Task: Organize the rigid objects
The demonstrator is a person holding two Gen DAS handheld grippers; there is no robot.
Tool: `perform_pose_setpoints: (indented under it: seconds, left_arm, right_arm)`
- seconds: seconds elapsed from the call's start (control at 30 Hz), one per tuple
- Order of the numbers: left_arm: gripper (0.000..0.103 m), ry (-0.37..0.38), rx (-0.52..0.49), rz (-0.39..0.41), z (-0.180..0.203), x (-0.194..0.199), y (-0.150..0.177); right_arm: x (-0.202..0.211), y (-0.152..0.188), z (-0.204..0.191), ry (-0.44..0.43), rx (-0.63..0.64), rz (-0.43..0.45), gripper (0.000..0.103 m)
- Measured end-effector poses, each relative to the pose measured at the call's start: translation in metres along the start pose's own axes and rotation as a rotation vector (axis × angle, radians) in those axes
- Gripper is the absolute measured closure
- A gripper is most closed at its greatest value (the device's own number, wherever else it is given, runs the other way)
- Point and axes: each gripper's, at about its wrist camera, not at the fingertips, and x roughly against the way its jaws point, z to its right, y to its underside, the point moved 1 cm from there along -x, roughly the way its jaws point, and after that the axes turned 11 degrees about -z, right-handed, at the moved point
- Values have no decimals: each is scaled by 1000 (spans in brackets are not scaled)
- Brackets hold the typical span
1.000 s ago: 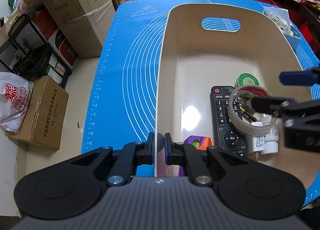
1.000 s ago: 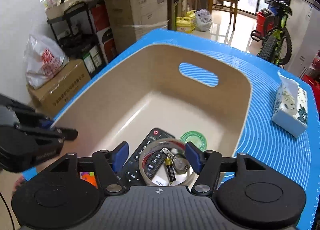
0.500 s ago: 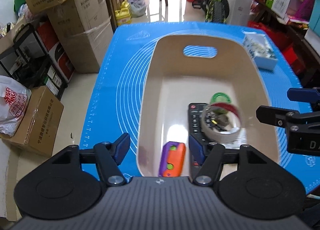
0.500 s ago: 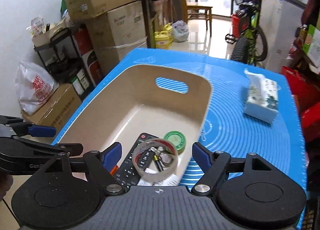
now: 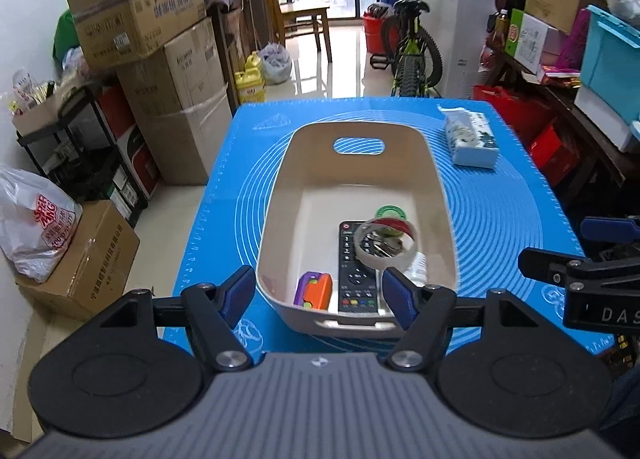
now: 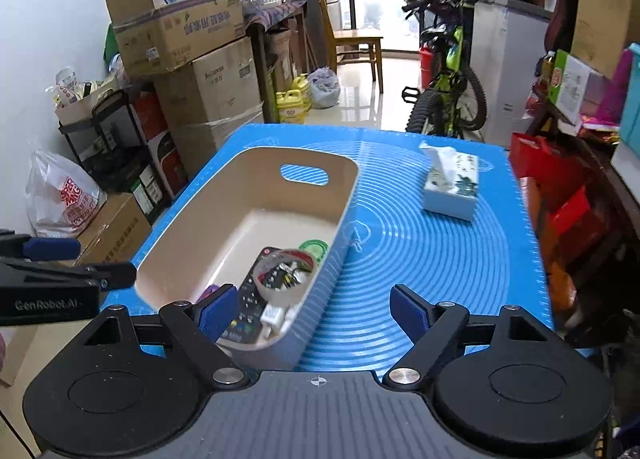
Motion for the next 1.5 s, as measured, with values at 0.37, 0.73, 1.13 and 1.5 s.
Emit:
perform_pose_setpoints:
  seconds: [0.37,0.73,1.13,1.5]
  left_arm:
    - [32,-13,22,38,22,51,47]
    - [32,-1,28,56,48,85,92]
    - [32,1,20,71,56,94,106]
    - [32,13,13,72,58,91,107]
  right_arm:
    - [75,59,17,4,-31,31,18]
    - [130,101,20,0,-22,71,17]
    - [143,127,28,10,-21,69,16]
    - [139,131,32,16,-46,62,16]
